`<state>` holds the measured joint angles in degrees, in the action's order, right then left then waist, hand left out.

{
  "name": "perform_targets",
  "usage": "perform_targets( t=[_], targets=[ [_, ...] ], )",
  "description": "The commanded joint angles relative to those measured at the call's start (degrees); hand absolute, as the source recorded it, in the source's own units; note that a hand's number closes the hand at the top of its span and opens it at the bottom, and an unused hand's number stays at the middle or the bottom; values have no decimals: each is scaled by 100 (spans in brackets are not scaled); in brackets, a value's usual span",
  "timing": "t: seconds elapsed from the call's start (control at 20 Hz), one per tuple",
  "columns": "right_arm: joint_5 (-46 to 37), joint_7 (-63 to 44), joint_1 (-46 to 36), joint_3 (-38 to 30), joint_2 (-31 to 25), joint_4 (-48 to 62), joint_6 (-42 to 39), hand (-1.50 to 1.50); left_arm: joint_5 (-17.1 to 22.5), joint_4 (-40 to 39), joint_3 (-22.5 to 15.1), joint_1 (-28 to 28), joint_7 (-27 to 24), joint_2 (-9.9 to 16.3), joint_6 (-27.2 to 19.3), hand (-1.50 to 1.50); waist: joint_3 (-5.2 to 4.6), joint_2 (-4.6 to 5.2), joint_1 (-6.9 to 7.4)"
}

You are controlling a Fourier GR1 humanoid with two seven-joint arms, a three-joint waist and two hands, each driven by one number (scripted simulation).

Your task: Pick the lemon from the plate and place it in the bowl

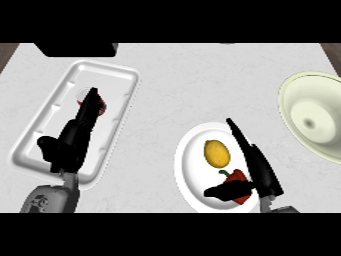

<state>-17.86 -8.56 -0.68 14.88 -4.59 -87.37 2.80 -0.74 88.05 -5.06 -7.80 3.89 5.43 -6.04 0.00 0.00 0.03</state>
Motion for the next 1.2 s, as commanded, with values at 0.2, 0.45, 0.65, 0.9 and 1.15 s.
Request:
perform_targets(
  t=[0.2,0.45,0.65,0.9,1.15],
  targets=[
    [-858,-507,-173,124,-92,270,190,-150,-92,-100,171,-533,422,16,-5,0,-1,-4,-19],
    [-884,-238,-647,-74,290,1120,105,-150,-159,-41,75,72,8,-171,126,0,0,-1,1],
    [-1117,829,-512,247,-8,1615,30,150,-169,366,-79,385,30,-198,105,0,1,-6,31],
    [-1545,1304,-671,444,71,2067,248,150,-310,-26,-24,-108,152,-276,5,0,1,3,2],
    [-1517,953,-499,527,431,1622,145,150,-202,-167,137,-12,-144,-278,140,0,-1,-2,-11]
  ],
)
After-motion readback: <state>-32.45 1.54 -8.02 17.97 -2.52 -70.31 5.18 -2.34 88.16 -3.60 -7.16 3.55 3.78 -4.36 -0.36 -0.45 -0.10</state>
